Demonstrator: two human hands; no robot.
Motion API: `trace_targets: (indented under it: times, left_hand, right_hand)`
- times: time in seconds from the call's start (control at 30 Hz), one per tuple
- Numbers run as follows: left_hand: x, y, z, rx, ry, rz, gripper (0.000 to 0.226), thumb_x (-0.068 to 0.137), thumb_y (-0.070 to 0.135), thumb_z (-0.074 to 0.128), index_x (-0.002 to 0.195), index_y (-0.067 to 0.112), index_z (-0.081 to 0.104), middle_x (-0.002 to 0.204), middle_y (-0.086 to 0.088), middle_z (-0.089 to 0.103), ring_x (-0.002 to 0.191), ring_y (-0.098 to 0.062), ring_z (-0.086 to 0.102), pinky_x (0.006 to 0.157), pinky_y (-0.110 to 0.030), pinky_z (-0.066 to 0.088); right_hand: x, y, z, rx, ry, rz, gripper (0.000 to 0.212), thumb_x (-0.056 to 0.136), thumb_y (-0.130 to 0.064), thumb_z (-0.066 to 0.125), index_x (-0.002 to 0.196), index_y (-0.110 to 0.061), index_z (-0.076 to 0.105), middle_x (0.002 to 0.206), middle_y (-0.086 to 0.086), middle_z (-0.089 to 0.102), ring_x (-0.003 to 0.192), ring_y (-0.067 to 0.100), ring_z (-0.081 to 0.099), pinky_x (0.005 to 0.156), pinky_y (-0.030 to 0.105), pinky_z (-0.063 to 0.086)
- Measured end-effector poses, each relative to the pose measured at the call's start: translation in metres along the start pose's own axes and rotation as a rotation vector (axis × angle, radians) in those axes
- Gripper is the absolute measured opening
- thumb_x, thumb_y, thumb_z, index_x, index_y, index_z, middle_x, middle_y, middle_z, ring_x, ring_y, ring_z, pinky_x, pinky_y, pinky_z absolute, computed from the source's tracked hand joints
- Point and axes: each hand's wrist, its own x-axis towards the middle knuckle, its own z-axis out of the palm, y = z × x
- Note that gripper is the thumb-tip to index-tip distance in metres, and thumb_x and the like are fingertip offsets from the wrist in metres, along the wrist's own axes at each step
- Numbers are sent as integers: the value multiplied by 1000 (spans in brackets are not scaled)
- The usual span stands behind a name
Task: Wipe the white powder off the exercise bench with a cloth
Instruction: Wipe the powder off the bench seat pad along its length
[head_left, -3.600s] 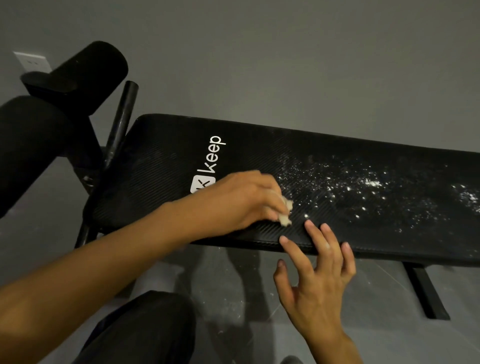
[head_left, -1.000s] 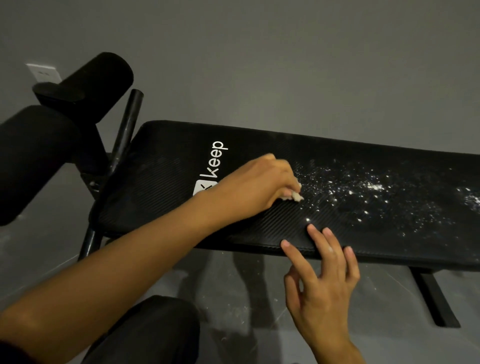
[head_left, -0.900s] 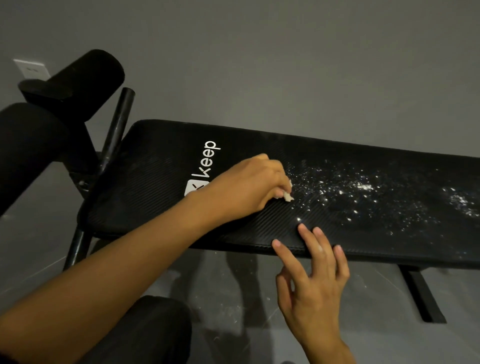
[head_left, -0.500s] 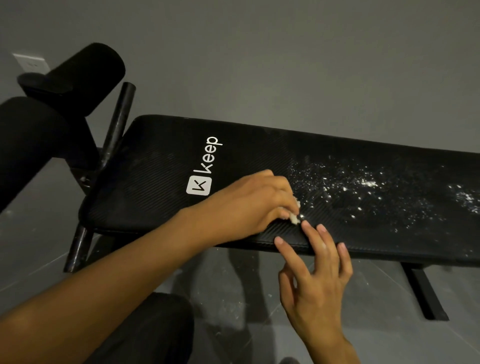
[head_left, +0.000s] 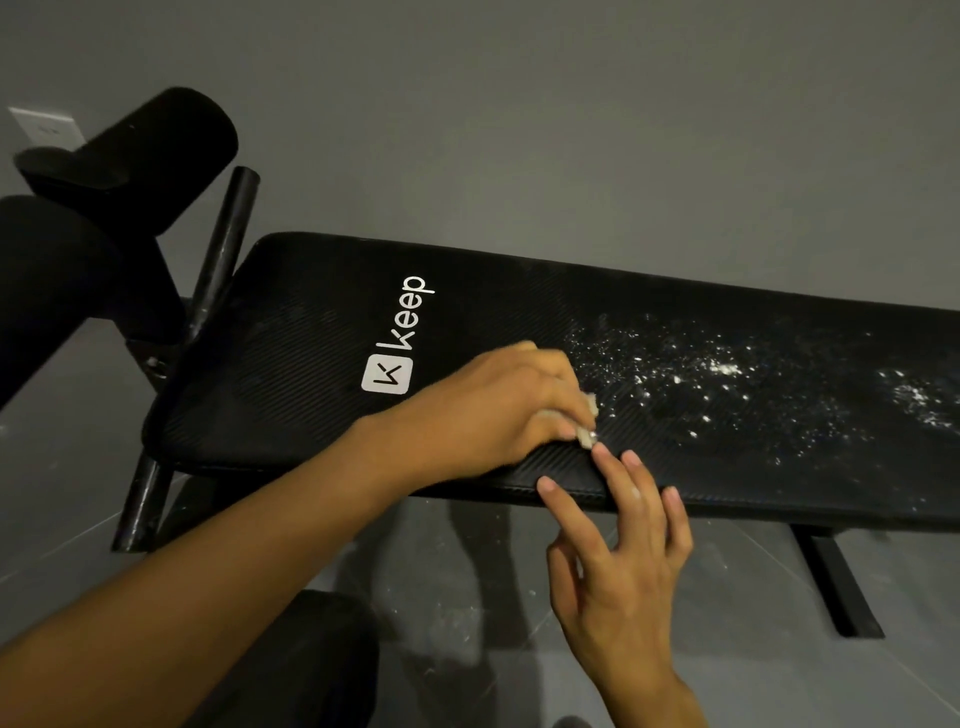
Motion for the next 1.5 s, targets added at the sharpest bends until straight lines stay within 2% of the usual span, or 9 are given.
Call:
trace_targets:
  times: [0.13,0.3,0.57,0.73,0.83,1.0,1.17,1.37,1.5]
  left_hand:
    - [12,-10,-6,50,-43,52,21,96,32,65,115,29,75,114,4,64,98,-11,53,89,-31,47]
    - [67,-50,-28,94,-21,-162,22,97,30,63,117,27,73,115,6,61,105,-6,52,102,-38,47]
    - [51,-46,-18,47,-40,20,23,98,28,64,119,26,73,120,9,63,103,1,51,98,-15,33]
    - [81,-58,-21,90,14,-107,25,99,28,61,121,25,73,117,7,64,108,-6,55,109,-32,37]
    - [64,-50,-22,14,-81,-6,24,99,27,63,120,27,72,119,12,64,109,2,50,103,-18,30]
    - [64,-61,-21,47,-55,14,25,99,30,62,122,28,71,118,14,62,101,5,47,97,-15,31]
    - [95,-78,-16,129,62,-184,27,102,32,55,123,24,70,116,2,63,107,-13,52,101,-35,43]
    - [71,-62,-23,41,-127,17,25,99,30,61,123,29,70,118,15,60,108,3,48,101,-12,31]
    - [95,-93,-39,96,33,-188,23,99,23,63,119,18,73,114,-2,69,105,-15,62,98,-38,51]
  right_hand:
    - [1,0,1,10,4,2,59,81,-22,54,138,-39,48,151,13,45,145,31,35,120,48,13]
    - [0,0,0,17,-4,-9,62,79,-20,54,138,-37,49,151,15,46,145,33,36,118,50,16]
    - [0,2,6,10,31,-18,61,82,-21,55,139,-39,47,150,13,47,145,31,36,119,48,14]
    - [0,3,8,4,57,-28,59,82,-21,56,138,-39,47,150,12,45,145,30,35,120,47,13]
    - [0,4,8,-2,57,-35,60,82,-22,55,138,-40,47,150,11,45,145,29,35,120,46,13]
    - [2,4,11,-14,89,-33,59,80,-21,56,136,-40,49,148,10,46,142,31,39,120,46,13]
    - [2,2,11,2,91,-22,60,79,-21,56,135,-40,49,149,9,44,142,31,39,120,46,14]
    - [1,4,10,-4,82,-33,60,78,-22,56,135,-40,50,150,8,44,142,30,39,120,46,14]
    - [2,3,13,2,107,-29,60,78,-21,56,134,-40,50,148,8,45,141,30,40,120,46,14]
